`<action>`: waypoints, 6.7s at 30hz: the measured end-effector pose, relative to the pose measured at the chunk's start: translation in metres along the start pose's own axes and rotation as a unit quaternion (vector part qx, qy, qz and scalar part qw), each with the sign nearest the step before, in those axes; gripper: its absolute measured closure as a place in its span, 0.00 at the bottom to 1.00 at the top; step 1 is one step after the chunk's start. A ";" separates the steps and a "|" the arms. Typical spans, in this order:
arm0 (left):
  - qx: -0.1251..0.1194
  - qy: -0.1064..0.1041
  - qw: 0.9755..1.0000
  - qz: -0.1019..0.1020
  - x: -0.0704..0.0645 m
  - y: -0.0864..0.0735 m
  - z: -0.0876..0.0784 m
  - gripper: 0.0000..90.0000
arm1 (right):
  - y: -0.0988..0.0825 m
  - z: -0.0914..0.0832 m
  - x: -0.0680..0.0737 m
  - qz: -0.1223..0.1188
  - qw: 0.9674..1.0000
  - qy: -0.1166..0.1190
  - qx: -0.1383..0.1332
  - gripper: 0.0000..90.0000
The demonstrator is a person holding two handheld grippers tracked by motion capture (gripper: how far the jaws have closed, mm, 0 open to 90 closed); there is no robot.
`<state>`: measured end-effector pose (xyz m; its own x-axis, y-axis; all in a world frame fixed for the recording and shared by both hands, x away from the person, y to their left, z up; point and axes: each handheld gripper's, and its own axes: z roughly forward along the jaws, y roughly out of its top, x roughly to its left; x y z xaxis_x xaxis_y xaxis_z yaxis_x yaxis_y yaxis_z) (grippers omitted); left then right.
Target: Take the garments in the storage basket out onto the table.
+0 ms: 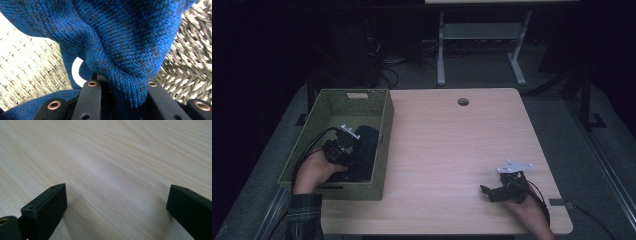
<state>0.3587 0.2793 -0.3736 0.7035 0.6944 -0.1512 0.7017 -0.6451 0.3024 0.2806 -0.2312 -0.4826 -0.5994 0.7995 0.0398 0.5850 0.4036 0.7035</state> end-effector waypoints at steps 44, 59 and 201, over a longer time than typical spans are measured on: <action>-0.045 0.030 0.998 -0.020 -0.001 0.014 -0.093 0.86 | 0.000 0.000 0.000 0.000 1.000 0.000 -0.001 0.03; -0.069 0.048 0.996 -0.025 -0.006 0.026 -0.126 0.86 | 0.000 0.000 0.000 0.000 1.000 0.000 -0.001 0.03; -0.019 -0.073 0.981 0.180 -0.171 0.229 0.096 0.83 | 0.000 0.000 0.000 0.000 1.000 0.000 -0.001 0.03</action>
<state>0.4099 -0.0176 -0.3694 0.9151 0.3692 -0.1619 0.4029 -0.8257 0.3948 0.2806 -0.2313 -0.4825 -0.5991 0.7997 0.0395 0.5835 0.4022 0.7055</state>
